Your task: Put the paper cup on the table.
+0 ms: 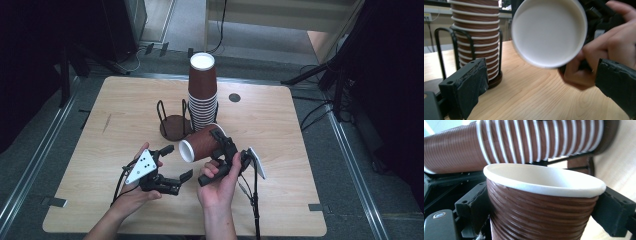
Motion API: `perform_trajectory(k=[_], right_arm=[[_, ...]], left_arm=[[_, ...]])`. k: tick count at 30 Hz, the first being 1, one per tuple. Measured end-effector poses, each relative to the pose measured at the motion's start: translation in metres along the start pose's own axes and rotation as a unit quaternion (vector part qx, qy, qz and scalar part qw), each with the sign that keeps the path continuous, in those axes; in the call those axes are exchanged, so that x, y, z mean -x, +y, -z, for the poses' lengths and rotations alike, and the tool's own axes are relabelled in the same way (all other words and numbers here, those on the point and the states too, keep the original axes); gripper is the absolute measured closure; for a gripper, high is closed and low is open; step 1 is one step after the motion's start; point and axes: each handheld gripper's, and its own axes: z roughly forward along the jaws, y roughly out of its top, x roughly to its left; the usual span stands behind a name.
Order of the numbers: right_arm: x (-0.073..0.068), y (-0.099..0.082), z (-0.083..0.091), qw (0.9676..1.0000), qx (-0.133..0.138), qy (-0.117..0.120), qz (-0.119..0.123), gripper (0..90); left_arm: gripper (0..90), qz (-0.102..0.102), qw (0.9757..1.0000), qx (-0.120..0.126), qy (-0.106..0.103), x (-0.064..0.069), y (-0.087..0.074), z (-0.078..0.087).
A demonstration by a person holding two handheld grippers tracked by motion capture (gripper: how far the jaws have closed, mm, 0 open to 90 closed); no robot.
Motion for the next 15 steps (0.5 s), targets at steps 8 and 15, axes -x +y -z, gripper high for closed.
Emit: perform_trajectory(k=[8, 15], right_arm=[[-0.016, 0.005, 0.003, 0.994, 0.034, 0.026, 0.1, 11.6], [-0.028, 0.014, 0.009, 0.9766, 0.066, 0.024, 0.204, 11.6]], left_arm=[[0.0, 0.008, 0.9997, -0.005, 0.021, -0.015, -0.002, 0.01], [0.0, 0.023, 0.9984, -0.002, 0.052, -0.035, -0.005, 0.024]])
